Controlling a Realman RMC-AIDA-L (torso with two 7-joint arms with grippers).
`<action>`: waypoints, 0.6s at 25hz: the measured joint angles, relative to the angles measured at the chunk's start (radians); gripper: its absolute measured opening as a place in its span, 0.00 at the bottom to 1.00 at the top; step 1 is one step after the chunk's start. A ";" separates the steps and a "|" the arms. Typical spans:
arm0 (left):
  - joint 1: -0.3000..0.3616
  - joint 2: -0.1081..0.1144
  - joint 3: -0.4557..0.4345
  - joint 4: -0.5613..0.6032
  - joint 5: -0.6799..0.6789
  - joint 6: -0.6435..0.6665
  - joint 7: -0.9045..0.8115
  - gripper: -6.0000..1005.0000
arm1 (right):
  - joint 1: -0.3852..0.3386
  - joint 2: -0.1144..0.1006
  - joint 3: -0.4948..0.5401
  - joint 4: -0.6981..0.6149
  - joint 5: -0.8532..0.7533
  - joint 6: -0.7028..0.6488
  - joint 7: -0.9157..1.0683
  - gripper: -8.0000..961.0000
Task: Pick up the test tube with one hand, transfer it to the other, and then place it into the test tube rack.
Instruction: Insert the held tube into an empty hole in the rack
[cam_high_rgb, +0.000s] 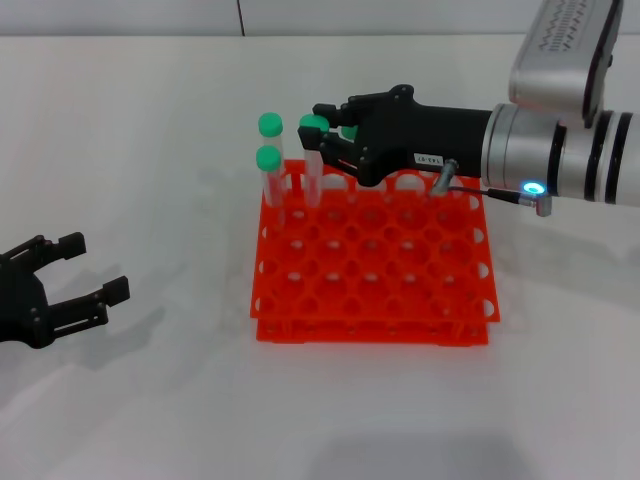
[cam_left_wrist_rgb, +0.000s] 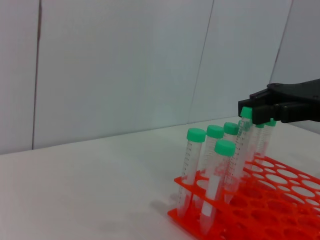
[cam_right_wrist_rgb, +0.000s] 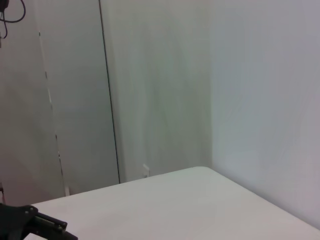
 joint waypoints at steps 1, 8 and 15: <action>0.000 0.000 0.000 0.000 0.000 0.000 0.000 0.89 | 0.002 0.000 -0.003 0.000 0.000 0.002 0.000 0.27; 0.000 0.000 0.000 0.000 0.000 -0.001 0.000 0.89 | 0.013 0.000 -0.024 0.000 -0.001 0.024 0.000 0.27; 0.000 0.000 0.000 0.000 0.000 -0.001 0.000 0.89 | 0.015 0.000 -0.033 0.011 -0.003 0.034 0.000 0.27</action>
